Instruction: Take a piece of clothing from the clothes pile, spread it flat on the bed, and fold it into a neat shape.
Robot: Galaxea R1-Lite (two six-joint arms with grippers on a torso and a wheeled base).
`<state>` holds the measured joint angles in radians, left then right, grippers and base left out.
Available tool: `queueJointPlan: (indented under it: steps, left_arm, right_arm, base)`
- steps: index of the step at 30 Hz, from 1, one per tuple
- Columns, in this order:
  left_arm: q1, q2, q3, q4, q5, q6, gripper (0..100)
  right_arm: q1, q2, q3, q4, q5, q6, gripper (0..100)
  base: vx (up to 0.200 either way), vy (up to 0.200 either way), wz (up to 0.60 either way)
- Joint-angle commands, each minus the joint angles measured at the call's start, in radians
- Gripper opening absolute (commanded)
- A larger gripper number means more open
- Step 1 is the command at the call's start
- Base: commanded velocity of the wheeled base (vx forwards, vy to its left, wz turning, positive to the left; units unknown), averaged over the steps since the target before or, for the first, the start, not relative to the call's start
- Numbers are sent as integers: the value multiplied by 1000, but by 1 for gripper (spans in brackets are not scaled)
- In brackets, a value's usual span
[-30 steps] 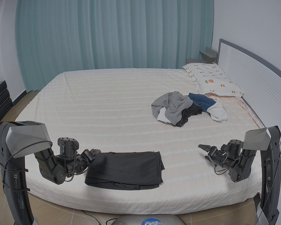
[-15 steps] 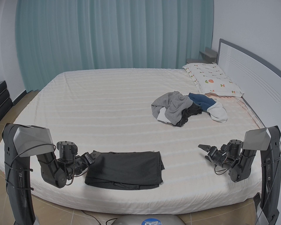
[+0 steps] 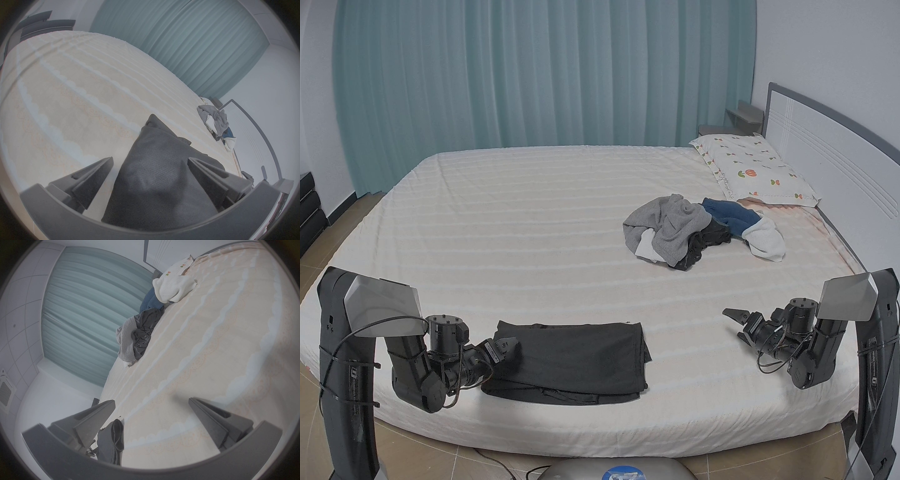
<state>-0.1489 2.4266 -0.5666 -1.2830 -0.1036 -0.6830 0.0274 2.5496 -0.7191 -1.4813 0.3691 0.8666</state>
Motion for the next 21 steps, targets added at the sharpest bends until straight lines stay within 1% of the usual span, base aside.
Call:
queueJointPlan:
  steps: [1,10,17,21]
  left_arm:
    - [0,8,-4,-1,1,-4,0]
    - [8,0,8,-1,4,-50,0]
    - [12,2,17,-12,18,-52,0]
    - [15,-4,16,-15,19,-115,0]
  right_arm:
    - [0,1,0,-1,1,0,100]
    - [0,0,1,-1,1,0,100]
    - [0,0,4,-1,1,0,100]
    - [0,0,4,-1,1,0,100]
  base:
    - [0,0,0]
    - [0,0,0]
    - [0,0,0]
    - [0,0,0]
